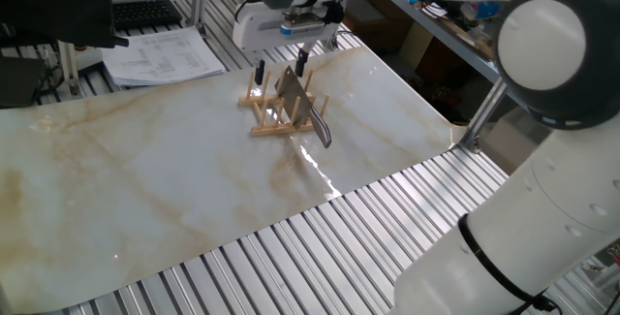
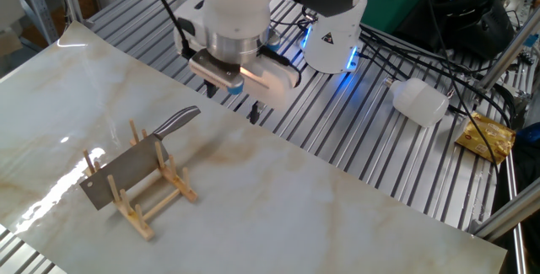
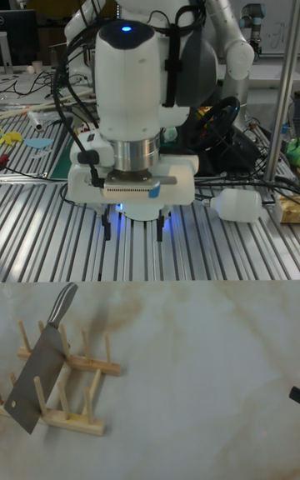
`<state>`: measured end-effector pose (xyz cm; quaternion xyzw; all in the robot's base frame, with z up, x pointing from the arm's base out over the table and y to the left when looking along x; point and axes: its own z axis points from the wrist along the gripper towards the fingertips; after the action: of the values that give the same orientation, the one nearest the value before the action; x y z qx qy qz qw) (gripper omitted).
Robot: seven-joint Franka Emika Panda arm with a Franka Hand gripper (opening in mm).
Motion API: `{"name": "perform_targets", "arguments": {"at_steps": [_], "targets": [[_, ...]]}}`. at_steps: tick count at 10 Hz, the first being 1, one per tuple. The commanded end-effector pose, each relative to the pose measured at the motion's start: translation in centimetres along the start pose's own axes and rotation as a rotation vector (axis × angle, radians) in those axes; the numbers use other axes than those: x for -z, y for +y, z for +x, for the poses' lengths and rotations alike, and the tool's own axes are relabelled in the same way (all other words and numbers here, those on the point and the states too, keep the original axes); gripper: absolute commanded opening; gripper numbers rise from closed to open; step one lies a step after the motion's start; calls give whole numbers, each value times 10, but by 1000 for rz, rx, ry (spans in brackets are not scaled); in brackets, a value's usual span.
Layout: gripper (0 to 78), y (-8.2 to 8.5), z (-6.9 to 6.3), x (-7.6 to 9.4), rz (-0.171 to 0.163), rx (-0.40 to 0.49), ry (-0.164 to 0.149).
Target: Put the knife on the knife rack
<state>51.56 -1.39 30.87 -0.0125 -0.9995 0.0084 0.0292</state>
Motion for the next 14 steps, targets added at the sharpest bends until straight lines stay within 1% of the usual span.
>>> {"name": "perform_targets", "arguments": {"at_steps": [1,13,14], "targets": [[11,-2,3,3,-15,2,4],[11,-2,3,3,-15,2,4],[11,12,15,-7,90,24,4]]}}
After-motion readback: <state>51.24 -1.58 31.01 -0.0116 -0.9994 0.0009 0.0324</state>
